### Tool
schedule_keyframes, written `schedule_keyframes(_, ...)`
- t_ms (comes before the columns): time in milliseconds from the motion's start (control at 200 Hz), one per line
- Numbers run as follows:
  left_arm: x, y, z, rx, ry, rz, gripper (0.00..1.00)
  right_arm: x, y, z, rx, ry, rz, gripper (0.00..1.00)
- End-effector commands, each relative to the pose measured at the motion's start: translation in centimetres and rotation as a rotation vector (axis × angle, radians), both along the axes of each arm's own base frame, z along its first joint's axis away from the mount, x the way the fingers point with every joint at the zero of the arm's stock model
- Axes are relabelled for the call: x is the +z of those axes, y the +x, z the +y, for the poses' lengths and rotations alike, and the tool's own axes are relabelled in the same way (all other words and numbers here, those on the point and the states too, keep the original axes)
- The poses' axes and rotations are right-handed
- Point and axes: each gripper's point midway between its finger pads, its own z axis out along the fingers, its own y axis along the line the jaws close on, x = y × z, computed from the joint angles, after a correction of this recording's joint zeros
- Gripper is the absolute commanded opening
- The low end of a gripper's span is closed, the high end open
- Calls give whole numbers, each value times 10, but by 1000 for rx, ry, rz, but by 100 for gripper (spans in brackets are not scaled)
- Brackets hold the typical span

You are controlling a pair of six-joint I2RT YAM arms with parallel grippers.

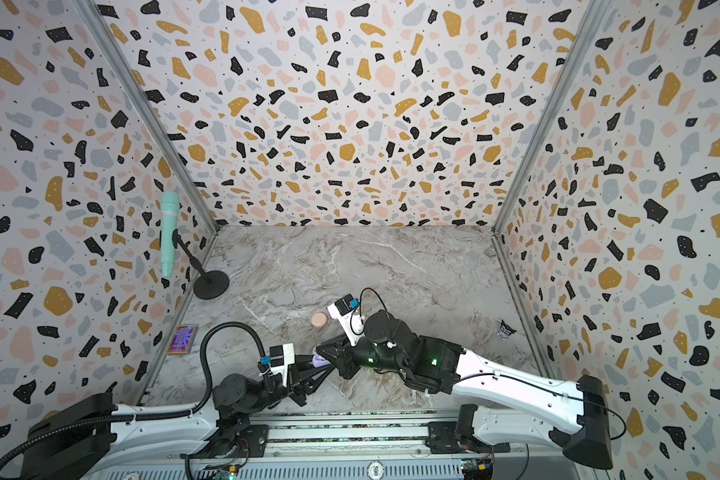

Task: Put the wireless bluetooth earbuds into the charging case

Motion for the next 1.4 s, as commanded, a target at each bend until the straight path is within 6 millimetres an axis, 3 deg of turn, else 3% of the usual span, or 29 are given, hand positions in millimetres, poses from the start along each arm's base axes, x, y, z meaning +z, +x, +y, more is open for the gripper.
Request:
schedule_keyframes(0,12,-8,7,-20,-61,-44,0,16,-2,0,-4,69,-10,10)
schedule_keyframes(1001,26,-11,19,6,-113,-95,0,-2,-5,-7,-41,35,-22,10)
schedule_keyframes(1396,25,-12,17,-8,-108,-97,0,9,-5,-9,-44,38,-48,26)
